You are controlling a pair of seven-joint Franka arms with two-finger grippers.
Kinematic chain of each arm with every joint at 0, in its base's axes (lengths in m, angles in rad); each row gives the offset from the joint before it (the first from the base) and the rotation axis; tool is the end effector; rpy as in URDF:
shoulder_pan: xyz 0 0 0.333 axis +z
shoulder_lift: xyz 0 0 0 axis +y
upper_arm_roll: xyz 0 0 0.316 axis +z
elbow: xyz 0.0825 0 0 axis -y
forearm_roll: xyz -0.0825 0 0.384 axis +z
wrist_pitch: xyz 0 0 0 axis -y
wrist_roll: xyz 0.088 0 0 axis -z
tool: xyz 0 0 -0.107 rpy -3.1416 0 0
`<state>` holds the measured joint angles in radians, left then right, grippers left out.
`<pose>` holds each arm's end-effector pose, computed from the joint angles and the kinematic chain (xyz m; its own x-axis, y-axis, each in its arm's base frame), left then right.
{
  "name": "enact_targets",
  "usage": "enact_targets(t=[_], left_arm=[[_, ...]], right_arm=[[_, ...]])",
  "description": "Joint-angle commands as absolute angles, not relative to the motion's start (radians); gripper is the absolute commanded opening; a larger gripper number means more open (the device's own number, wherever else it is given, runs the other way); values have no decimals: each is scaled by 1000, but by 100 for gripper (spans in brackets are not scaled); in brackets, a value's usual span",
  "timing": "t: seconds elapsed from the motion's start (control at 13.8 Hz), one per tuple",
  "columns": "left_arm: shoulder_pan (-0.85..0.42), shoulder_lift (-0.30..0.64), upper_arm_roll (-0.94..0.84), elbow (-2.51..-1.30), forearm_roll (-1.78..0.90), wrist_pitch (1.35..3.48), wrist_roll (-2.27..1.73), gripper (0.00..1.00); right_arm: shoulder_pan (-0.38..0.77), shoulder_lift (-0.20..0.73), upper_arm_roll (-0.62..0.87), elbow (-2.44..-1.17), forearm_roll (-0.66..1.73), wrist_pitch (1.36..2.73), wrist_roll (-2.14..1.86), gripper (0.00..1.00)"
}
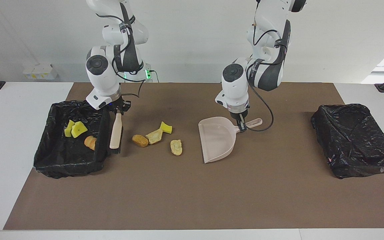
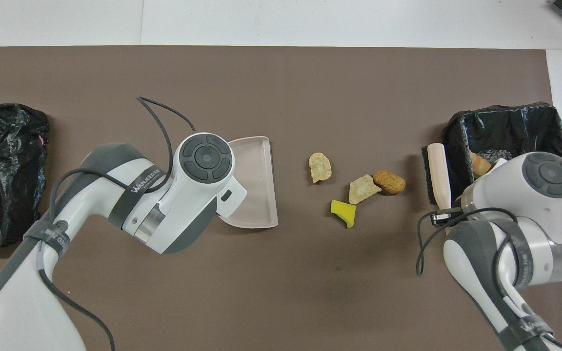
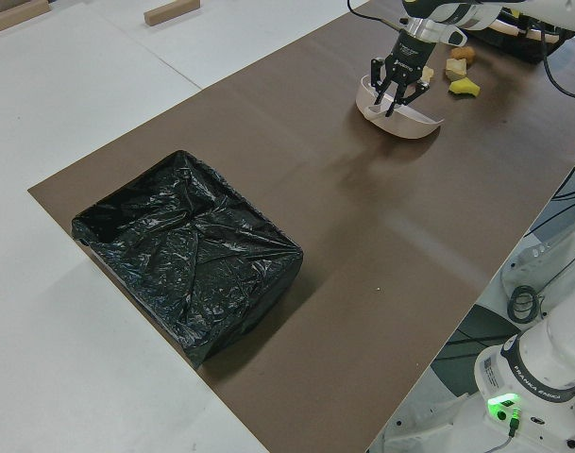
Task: Sweep and dump trash in bin
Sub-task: 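Grasp the brush with the right gripper and lift it, then sweep the crumbs with the brush toward the dustpan held by the left gripper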
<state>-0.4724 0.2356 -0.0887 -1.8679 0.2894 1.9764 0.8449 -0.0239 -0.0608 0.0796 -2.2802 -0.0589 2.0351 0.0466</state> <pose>0.5204 -0.3027 0.3822 0.0394 -0.9647 -0.2605 -0.9985 -0.0281 -0.0471 0.4854 0.0238 0.3659 0.9828 0.0336 -0.1816 0.0452 -0.9972 0.0603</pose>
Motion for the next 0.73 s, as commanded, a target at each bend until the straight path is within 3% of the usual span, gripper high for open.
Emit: enact_targets(t=[0.0,0.15,0.65], left_arm=[[-505,199,-78,-1917,290,1994,835,0],[-505,201,-78,-1917,288,2000,834,0],[-515,146,-83,-2020,243,2006,834,0]], right_arm=[[-8,-66,101,-2354,17,2112,52,0],[46,-26,101,-2382,57,2212,113,0],[251,61,104,-2313,155,2236,363,0]])
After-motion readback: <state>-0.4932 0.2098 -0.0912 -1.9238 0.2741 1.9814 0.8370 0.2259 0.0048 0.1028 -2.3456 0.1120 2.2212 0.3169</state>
